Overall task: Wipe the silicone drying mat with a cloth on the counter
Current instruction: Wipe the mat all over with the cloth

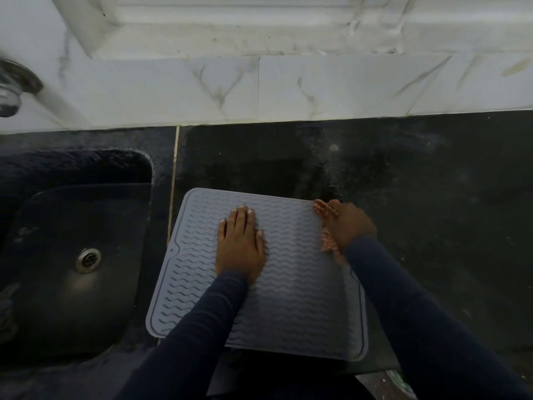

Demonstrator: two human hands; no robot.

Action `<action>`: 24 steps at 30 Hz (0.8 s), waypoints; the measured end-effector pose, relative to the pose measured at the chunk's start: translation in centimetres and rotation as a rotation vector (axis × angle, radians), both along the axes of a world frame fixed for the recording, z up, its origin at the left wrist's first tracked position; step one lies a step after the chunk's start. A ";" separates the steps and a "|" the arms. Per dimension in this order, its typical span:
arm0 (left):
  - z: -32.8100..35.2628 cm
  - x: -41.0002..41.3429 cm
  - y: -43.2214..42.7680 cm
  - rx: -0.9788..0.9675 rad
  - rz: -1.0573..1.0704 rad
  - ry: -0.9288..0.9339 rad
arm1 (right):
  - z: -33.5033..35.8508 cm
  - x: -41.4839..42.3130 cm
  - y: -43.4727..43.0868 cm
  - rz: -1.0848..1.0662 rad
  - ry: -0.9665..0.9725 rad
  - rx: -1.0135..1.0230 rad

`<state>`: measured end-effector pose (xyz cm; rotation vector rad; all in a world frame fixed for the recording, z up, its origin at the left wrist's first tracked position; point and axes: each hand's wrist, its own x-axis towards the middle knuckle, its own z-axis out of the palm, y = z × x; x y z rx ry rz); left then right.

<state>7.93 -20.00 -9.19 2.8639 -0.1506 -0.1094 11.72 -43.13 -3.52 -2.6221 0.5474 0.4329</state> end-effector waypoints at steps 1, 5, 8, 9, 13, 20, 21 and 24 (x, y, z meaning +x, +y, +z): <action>0.0 0.2 0.0 -0.001 0.006 -0.001 | 0.3 0.8 1.4 0.017 -0.016 0.028; 0.0 0.2 -0.2 0.023 0.022 0.016 | -0.4 2.9 9.3 0.289 -0.024 0.096; -0.1 0.2 -0.1 0.033 0.012 0.010 | -0.9 3.6 9.9 0.309 0.011 0.002; -0.2 0.2 0.0 0.027 0.007 0.005 | -1.0 3.4 8.4 0.295 0.014 -0.003; -0.3 0.2 0.0 0.012 0.007 -0.011 | -0.7 0.5 -0.1 0.140 -0.016 0.000; -0.3 0.2 0.0 0.021 0.013 -0.017 | 0.0 0.3 0.1 0.032 -0.098 0.029; -0.3 0.2 -0.1 0.027 0.010 -0.016 | 0.1 0.6 2.4 0.088 -0.114 0.095; -0.5 0.3 -0.1 0.053 0.007 -0.004 | -0.4 1.0 9.2 0.323 -0.087 0.182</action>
